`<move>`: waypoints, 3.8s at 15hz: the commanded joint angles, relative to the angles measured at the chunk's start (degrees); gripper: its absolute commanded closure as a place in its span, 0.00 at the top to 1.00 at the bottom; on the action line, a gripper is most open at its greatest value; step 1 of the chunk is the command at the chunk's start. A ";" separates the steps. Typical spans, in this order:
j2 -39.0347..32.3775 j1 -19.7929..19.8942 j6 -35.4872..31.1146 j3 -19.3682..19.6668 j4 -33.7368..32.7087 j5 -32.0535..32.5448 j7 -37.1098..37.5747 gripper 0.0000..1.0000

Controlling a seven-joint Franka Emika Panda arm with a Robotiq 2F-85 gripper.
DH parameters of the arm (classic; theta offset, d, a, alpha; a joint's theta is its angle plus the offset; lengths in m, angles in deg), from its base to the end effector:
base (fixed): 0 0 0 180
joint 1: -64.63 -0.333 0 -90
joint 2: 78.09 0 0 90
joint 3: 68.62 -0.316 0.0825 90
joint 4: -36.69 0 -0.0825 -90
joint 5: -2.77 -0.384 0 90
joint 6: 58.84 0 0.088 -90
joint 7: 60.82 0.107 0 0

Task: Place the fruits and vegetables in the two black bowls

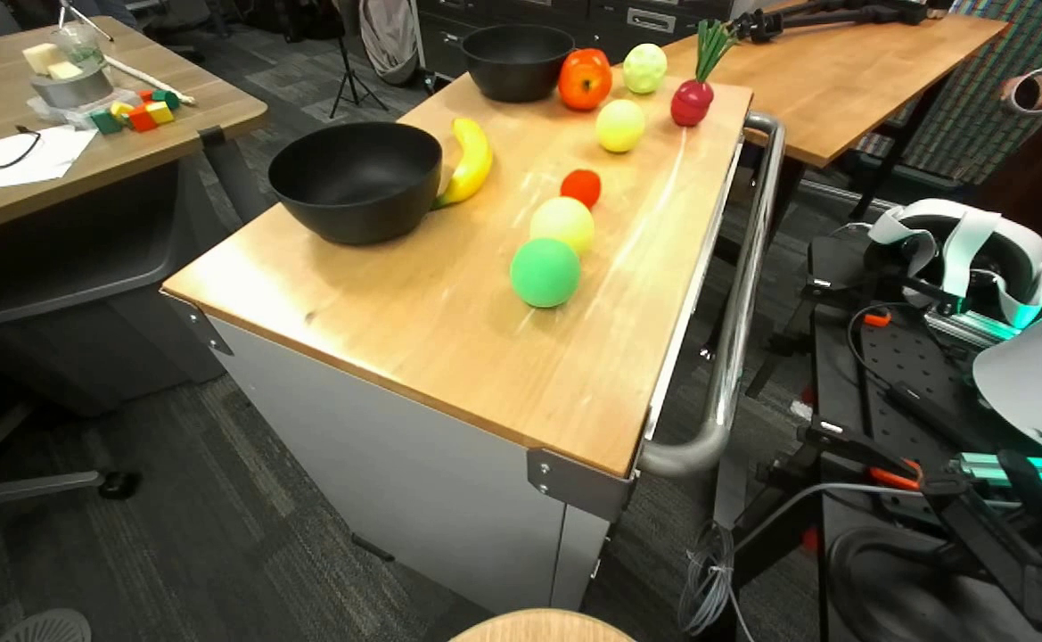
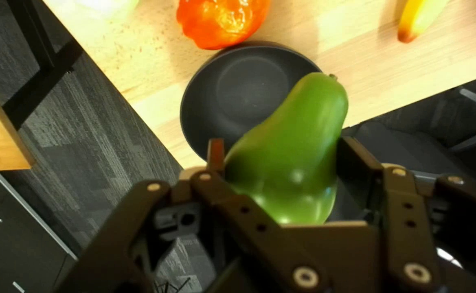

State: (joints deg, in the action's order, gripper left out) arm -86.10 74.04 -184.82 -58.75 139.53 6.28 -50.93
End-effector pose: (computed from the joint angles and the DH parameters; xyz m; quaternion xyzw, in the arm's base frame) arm 0.5923 -0.2042 0.4959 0.9626 -0.2330 0.1288 0.0494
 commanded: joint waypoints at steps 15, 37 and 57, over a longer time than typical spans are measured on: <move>-20.58 1.30 17.42 -1.43 -23.44 -1.70 -4.22 1.00; -13.44 -1.91 17.79 -4.09 -16.17 -14.52 5.69 1.00; -30.96 -7.30 7.41 -4.73 -19.99 -12.58 11.33 0.53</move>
State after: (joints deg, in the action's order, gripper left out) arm -116.05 66.95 -178.20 -63.97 122.01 -7.11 -40.75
